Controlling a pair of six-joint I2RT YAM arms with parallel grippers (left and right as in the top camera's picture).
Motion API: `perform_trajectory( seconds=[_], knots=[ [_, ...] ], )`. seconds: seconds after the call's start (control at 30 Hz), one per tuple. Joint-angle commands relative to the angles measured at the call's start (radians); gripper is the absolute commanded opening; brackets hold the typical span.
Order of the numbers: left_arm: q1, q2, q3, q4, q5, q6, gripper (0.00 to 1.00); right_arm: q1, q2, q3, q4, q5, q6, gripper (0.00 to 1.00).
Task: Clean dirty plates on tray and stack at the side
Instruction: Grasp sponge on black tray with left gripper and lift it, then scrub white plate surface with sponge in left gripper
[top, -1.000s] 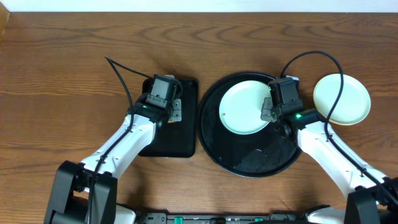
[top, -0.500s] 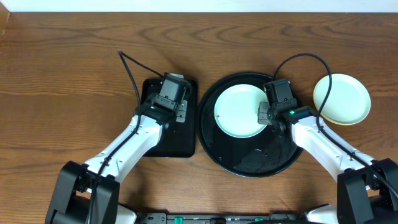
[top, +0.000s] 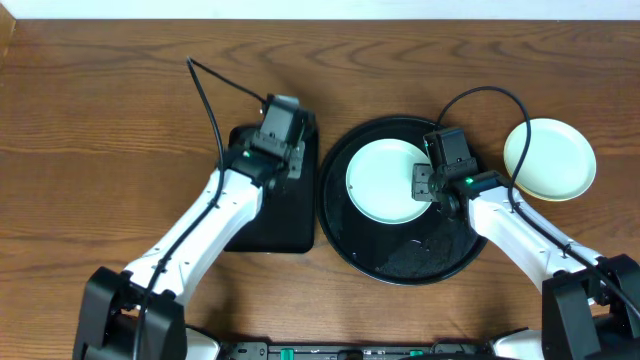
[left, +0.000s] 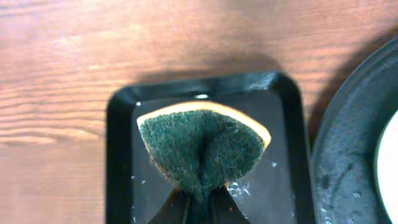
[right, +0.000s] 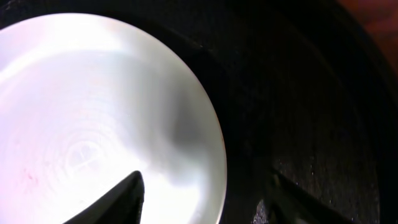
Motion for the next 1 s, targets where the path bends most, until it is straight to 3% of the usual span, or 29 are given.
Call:
perform_trajectory(
  seconds=[0.0, 0.1, 0.23, 0.47, 0.73, 0.97],
  knots=[
    [-0.002, 0.006, 0.094, -0.058, 0.019, -0.043, 0.07, -0.007, 0.012, 0.004, 0.011, -0.004, -0.037, 0.61],
    [-0.002, 0.007, 0.108, -0.096, 0.056, -0.093, 0.07, -0.012, 0.012, 0.005, 0.022, -0.027, -0.053, 0.70],
    [-0.001, 0.011, 0.109, -0.118, 0.051, -0.099, 0.07, -0.046, 0.012, 0.006, 0.040, -0.166, -0.106, 0.71],
    [0.000, 0.055, 0.109, -0.119, -0.003, -0.066, 0.07, -0.108, 0.012, 0.006, 0.031, -0.181, -0.109, 0.71],
    [-0.013, 0.113, 0.109, 0.028, 0.381, -0.151, 0.07, -0.167, 0.012, 0.005, 0.033, -0.285, -0.111, 0.68],
    [-0.108, 0.160, 0.108, 0.093, 0.395, -0.276, 0.07, -0.168, 0.041, 0.005, 0.041, -0.285, -0.128, 0.67]
  ],
)
